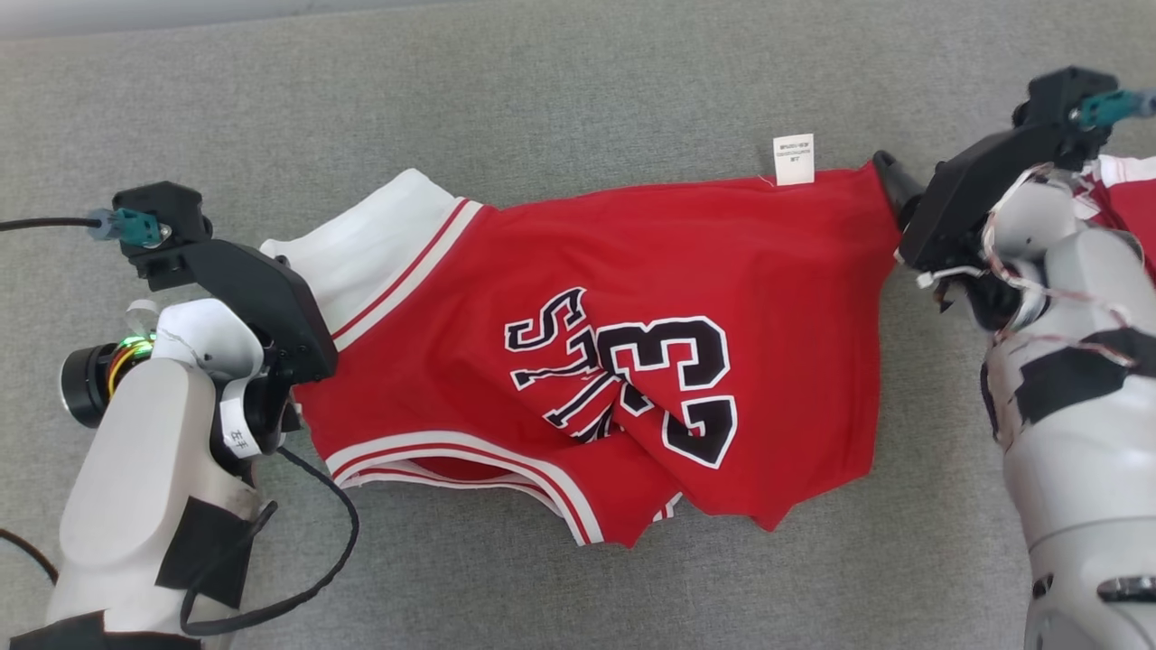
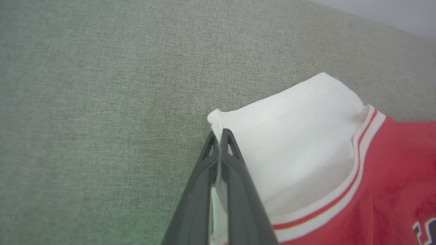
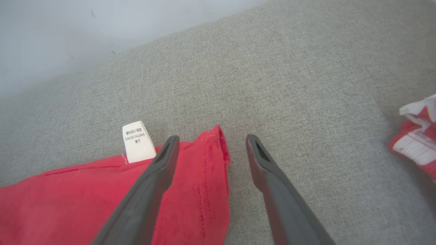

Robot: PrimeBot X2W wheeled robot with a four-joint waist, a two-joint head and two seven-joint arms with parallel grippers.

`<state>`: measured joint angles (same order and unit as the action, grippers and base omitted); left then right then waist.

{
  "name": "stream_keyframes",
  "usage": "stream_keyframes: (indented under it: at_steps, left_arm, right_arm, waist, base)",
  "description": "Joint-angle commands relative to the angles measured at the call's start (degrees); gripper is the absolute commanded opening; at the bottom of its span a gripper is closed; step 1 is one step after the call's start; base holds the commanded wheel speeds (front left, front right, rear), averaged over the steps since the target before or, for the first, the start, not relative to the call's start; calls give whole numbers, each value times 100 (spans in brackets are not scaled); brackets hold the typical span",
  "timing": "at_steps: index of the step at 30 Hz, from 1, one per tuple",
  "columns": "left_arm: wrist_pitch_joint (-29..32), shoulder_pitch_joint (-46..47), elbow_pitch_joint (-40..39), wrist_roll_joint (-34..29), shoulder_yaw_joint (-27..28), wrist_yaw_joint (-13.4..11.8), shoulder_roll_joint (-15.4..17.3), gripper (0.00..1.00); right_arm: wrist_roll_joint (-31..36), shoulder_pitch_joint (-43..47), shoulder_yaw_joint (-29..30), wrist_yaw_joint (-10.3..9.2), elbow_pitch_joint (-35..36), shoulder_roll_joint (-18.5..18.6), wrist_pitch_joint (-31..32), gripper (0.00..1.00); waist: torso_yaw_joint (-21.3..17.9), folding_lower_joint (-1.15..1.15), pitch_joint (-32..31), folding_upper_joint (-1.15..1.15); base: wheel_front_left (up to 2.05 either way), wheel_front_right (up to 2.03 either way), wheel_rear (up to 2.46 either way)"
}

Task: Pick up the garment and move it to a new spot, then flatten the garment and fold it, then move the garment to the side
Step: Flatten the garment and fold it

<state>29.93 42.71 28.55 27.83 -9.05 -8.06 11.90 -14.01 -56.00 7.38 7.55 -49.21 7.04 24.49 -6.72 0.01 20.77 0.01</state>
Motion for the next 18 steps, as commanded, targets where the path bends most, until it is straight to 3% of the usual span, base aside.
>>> stream_keyframes:
  at_steps: [1,18]
  left_arm:
    - [23,-2,-39,-7,-12,2,-15,0]
    - [70,40,-349,44,-227,33,-110,0]
  right_arm:
    - [60,-100,126,-17,-90,-23,91,100]
    - [1052,-649,1060,-17,-716,-235,547,100]
  waist:
    - [21,-1,7,-1]
    - [229,-1,176,-1]
  base:
    - [0,0,0]
    - [0,0,0]
